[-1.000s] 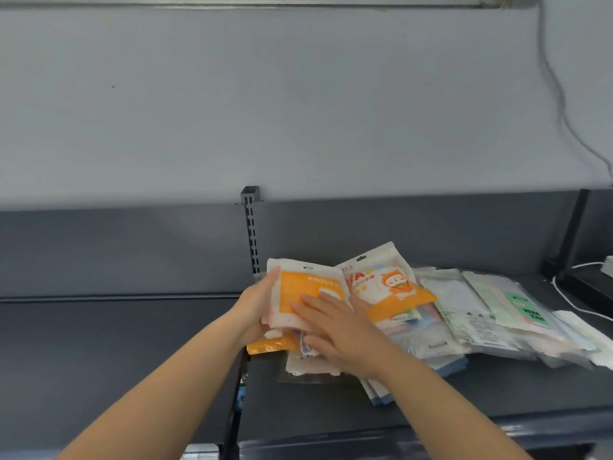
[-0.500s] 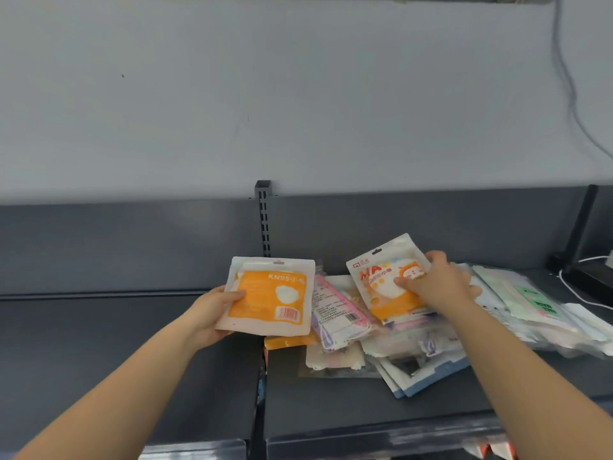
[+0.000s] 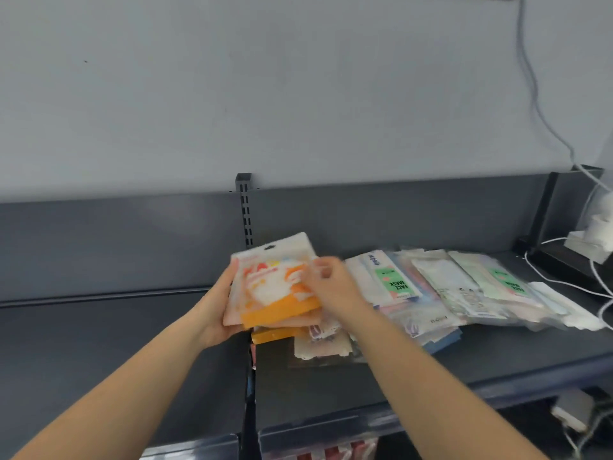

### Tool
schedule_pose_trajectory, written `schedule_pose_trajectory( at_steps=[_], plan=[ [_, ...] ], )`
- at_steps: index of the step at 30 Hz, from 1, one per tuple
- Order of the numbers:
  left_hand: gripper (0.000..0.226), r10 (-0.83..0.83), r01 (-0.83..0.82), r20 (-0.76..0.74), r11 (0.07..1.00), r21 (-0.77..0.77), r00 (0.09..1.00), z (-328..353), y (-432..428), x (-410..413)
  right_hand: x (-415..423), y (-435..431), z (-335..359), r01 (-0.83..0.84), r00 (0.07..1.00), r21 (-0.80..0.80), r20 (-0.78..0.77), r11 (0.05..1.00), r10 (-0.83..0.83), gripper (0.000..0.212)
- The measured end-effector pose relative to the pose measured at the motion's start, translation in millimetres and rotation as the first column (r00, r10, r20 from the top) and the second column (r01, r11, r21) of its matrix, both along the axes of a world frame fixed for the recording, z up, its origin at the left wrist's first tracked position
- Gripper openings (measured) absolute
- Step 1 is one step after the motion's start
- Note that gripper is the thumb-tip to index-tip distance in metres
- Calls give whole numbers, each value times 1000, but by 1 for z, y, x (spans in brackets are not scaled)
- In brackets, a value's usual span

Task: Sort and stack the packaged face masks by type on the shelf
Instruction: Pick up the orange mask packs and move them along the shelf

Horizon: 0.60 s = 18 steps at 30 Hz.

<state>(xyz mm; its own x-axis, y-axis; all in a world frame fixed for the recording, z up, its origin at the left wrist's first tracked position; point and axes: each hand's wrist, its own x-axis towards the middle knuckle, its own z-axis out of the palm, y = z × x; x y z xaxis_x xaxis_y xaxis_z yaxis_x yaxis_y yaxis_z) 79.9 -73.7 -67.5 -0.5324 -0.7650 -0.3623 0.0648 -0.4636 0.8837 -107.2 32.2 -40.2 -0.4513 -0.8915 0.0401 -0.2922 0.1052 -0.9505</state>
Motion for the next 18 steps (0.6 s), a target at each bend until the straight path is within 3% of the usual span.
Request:
schedule_pose_trajectory(
  at_steps=[3,6,8,9,11,12,16,18],
  plan=[
    [44,75,-74,12,992,-98,997,-4,-4,8,17,10,-5,-270,961,61,-34,961,273,55],
    [39,136,-136,-10,983,-122,991,-5,-17,32,16,18,-7,-332,915,23,-236,943,327,52],
    [36,173,-174,-17,980,-101,985,-6,-24,53,15,20,-13,-409,759,186,-473,893,447,54],
    [36,185,-185,-6,979,-91,983,-9,-27,62,13,18,-19,-408,616,335,-585,849,527,58],
    [42,194,-192,28,979,-75,981,-15,-32,79,6,13,-29,-266,366,566,-690,781,625,62],
    [47,197,-193,46,978,-73,979,-18,-33,84,2,10,-29,-200,329,600,-704,775,630,60],
    [53,193,-186,87,980,-76,977,-24,-30,94,-13,2,-20,-19,461,559,-731,829,503,60],
    [51,199,-194,87,979,-65,976,-26,-28,96,-21,1,-13,92,485,583,-734,808,475,67]
  ],
)
